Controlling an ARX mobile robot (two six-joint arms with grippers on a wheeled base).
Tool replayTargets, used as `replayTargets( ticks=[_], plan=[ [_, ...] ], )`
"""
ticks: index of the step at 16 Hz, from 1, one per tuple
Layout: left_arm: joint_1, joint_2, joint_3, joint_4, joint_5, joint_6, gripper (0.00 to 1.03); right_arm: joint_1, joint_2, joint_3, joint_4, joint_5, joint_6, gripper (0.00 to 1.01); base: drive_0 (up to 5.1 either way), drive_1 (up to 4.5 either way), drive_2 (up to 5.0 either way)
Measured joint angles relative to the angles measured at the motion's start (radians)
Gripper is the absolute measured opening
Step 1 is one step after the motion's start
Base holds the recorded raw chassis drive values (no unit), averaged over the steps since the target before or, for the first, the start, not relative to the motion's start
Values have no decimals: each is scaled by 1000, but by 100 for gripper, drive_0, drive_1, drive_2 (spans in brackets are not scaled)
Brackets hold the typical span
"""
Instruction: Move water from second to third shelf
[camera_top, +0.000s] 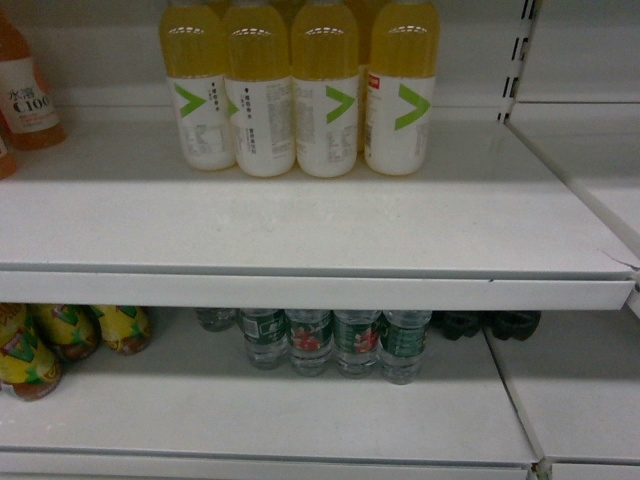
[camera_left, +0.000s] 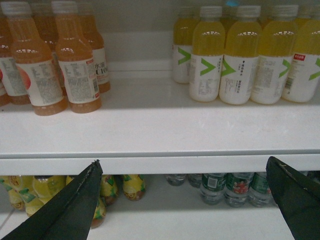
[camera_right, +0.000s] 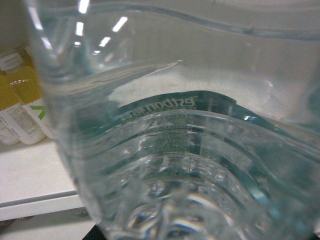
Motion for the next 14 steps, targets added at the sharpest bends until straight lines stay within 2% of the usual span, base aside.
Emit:
replayTargets(
  ticks=[2, 14],
  plan=[
    [0, 0, 0, -1, -1, 0, 98, 0, -1, 0, -4, 0, 0, 40, 0, 0, 0],
    [1, 0, 0, -5, -1, 0, 98, -6, 1, 0, -6, 3, 0, 40, -462, 138, 347]
  ],
)
